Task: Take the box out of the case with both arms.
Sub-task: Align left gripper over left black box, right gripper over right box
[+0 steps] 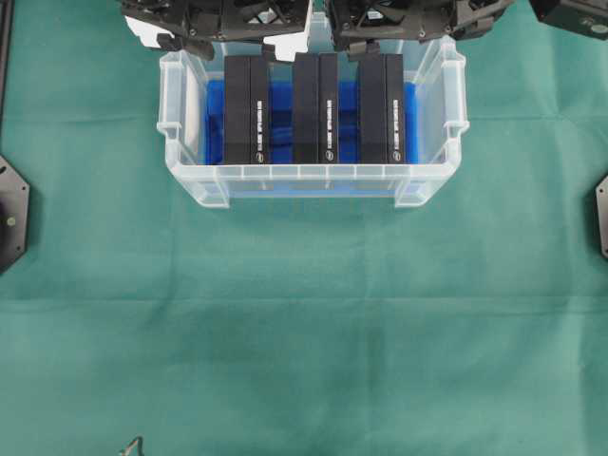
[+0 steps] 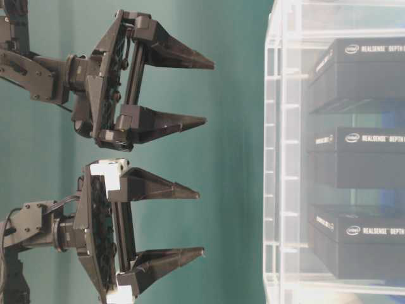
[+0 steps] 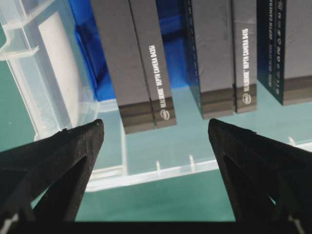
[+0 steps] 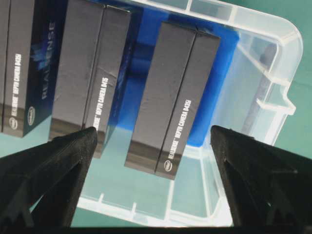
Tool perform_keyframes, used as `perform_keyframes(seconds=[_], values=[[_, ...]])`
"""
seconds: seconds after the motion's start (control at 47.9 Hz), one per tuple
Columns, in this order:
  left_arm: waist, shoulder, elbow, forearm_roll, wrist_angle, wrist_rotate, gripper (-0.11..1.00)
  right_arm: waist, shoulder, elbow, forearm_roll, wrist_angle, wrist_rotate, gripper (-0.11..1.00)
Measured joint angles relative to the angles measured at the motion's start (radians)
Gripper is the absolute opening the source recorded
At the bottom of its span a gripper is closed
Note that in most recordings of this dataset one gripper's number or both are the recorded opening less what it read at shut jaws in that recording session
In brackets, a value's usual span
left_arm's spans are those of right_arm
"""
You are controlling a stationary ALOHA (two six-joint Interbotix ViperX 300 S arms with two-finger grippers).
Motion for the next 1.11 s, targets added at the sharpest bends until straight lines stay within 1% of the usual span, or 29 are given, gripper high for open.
perform_keyframes(seconds=[0.251, 0.459, 1.107], values=[[0.0, 0.0, 0.0, 0.005, 0.0, 0.0, 0.92, 0.002, 0.0, 0.0, 0.002, 0.005, 0.003, 0.95], [0.0, 0.0, 0.0, 0.006, 0.0, 0.0, 0.92, 0.003, 0.0, 0.0, 0.02, 0.005, 0.006, 0.95], [0.0, -0.002, 0.0, 0.009, 0.0, 0.0, 0.92, 0.003, 0.0, 0.0, 0.028, 0.008, 0.008, 0.95]])
